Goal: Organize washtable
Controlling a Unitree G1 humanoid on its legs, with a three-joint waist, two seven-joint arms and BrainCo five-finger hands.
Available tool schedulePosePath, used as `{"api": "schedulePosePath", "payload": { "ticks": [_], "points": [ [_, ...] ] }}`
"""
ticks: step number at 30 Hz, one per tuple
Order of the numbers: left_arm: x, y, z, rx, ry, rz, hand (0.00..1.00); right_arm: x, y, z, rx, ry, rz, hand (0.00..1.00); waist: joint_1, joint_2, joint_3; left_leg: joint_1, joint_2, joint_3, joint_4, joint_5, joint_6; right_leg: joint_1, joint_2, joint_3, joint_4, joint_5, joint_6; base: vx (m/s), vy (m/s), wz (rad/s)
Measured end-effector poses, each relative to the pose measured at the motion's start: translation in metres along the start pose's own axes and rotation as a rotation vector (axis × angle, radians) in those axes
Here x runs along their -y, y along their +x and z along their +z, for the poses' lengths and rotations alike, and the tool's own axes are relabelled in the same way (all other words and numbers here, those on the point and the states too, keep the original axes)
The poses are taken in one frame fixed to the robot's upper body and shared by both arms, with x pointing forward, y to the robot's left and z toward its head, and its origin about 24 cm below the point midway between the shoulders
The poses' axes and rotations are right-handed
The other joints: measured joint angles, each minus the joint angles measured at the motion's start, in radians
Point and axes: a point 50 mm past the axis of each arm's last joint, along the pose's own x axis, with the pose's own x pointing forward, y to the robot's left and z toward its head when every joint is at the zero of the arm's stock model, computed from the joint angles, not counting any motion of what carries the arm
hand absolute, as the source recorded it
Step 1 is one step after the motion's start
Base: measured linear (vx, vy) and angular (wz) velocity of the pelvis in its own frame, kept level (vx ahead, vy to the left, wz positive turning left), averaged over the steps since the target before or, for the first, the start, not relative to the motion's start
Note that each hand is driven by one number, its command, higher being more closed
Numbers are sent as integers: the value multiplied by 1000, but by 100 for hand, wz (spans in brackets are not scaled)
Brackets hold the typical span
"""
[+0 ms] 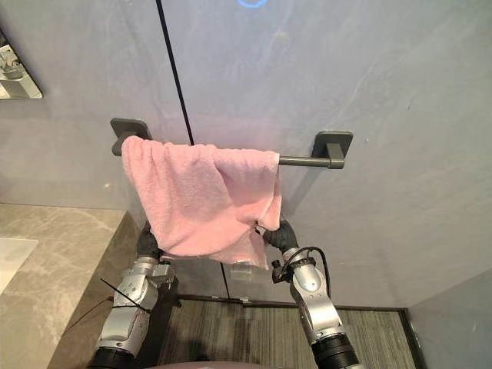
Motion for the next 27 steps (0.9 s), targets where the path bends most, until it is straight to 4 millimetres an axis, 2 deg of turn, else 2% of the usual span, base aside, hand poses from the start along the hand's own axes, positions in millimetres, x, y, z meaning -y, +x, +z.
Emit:
{"api": "schedulePosePath", "payload": {
  "ticks": [9,14,22,27],
  "points": [
    [3,-1,3,16,-16,-2,100,19,-17,-1,4,23,-130,100,-10,2,0,8,2,13,0,-6,-7,0,1,14,-2,0,0,-11,-3,-4],
    [7,-1,2,15,-36,-7,100,23,-21,-5,-5,37,-165,100,-29,5,0,9,2,20,0,-9,-9,0,1,20,-4,0,1,-8,-3,-3],
    [12,-5,-3,-4,-61,-16,100,29,-31,-13,-38,45,-211,100,-34,29,-13,9,2,24,0,-13,-9,-1,1,24,-7,-1,2,-1,0,0],
    [12,-7,-5,-15,-64,-12,100,28,-34,-16,-48,56,-221,100,-34,32,-12,9,3,24,0,-14,-9,-1,2,24,-7,-1,2,0,0,0]
  ]
}}
